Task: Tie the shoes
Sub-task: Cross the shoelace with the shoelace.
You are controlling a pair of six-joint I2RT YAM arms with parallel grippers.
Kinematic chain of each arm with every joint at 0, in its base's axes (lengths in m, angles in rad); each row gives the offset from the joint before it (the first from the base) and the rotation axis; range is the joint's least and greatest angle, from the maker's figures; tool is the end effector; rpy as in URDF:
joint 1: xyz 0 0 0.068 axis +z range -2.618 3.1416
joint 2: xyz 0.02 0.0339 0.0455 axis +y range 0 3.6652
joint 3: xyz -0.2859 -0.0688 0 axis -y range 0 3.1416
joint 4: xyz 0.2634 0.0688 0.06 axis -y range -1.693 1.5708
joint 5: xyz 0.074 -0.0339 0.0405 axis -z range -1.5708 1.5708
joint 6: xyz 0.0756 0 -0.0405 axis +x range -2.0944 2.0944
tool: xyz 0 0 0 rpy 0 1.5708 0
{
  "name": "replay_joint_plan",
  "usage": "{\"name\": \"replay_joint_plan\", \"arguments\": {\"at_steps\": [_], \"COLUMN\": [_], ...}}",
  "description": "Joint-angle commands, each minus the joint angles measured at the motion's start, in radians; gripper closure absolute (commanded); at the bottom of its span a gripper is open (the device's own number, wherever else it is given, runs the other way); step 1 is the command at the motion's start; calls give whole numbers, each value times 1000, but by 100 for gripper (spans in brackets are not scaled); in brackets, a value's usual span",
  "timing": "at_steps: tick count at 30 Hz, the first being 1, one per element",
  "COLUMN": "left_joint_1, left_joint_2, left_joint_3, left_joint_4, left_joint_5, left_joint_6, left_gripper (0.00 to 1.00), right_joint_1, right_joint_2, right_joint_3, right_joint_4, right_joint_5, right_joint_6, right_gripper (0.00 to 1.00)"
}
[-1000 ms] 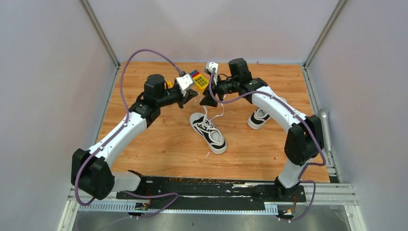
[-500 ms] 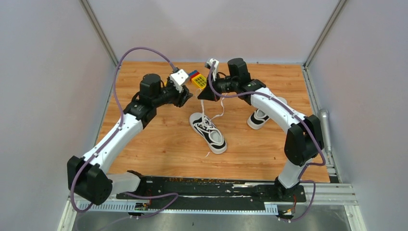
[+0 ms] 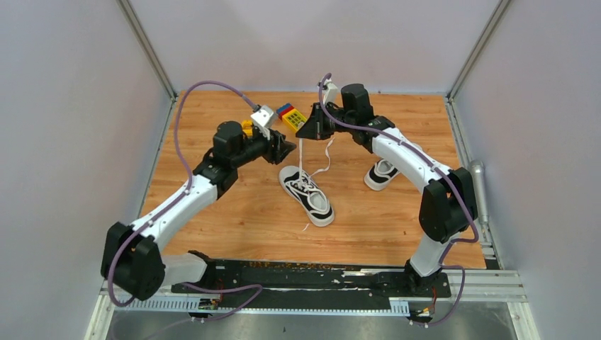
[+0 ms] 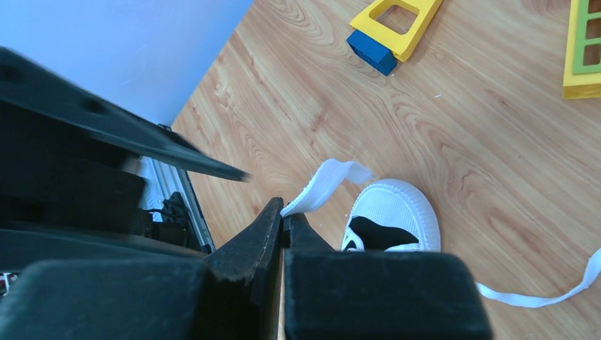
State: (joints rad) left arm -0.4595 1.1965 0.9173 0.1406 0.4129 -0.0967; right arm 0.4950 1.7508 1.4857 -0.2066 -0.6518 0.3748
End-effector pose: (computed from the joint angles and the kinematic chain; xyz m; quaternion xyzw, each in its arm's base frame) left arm 0.2797 -0.1722 0.3449 0.2656 0.7020 -0.3251 0.5754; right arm 0.3835 0.2591 0.3227 -0.2154 0.7964 0.4561 0.3337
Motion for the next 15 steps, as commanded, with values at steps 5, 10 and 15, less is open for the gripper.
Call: {"name": "replay_joint_plan", "arguments": {"at_steps": [5, 10, 15], "left_joint_1": [-39, -46, -47], "left_joint_2": [155, 212, 249], "left_joint_3": [13, 25, 50], "left_joint_4": [242, 279, 298], "left_joint_5": [-3, 3, 31], "left_joint_6": [-52, -84, -96], "left_gripper": [44, 51, 72], "right_joint_1": [-6, -12, -13], "right_joint_2": [10, 25, 29], "right_joint_3": [26, 33, 34], "right_joint_4": [46, 53, 56], "right_joint_5": [9, -8, -3], "right_joint_6": [93, 97, 98], "right_gripper": [100, 100, 100]}}
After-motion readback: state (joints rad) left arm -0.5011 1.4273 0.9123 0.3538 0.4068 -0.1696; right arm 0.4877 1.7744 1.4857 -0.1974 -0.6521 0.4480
